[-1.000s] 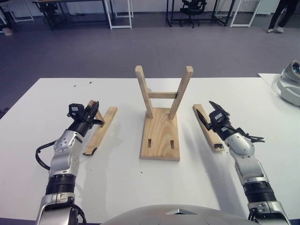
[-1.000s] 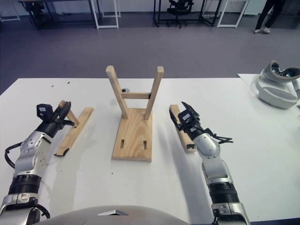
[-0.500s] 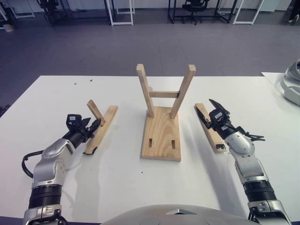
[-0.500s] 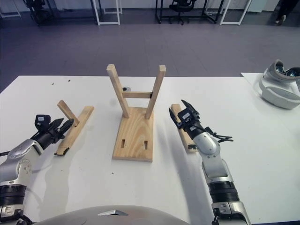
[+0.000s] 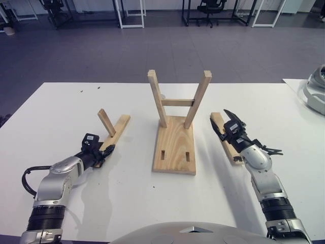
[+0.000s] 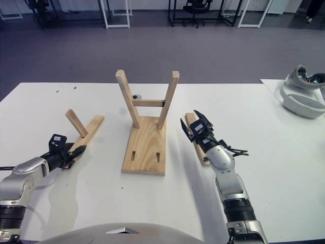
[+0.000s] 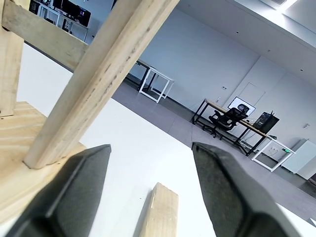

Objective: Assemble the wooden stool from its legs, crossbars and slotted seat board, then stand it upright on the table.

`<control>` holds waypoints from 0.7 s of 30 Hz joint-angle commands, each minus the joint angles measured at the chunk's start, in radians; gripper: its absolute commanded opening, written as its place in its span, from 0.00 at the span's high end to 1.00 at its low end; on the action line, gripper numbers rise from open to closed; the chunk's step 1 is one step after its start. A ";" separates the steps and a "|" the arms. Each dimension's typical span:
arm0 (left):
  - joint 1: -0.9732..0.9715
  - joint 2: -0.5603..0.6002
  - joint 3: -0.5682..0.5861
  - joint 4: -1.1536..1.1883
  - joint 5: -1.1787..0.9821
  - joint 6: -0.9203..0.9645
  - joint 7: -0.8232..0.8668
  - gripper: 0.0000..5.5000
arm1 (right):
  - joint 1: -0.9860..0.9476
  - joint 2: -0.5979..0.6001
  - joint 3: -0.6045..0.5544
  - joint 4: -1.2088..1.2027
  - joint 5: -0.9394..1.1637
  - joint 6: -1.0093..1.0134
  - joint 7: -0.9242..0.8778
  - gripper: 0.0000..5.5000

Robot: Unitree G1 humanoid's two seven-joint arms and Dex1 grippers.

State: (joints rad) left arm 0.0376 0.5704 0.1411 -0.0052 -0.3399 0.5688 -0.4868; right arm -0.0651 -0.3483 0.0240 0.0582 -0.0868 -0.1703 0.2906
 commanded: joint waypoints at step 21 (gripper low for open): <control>-0.456 0.061 -0.057 -0.488 -0.250 -0.059 -0.112 0.63 | -0.743 0.357 -0.194 -0.274 1.266 0.865 -0.244 0.34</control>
State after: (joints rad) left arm -0.3971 0.6206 0.1354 -0.4706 -0.6169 0.4955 -0.5816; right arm -0.7793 -0.0145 -0.1572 -0.2300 1.1427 0.6848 0.0853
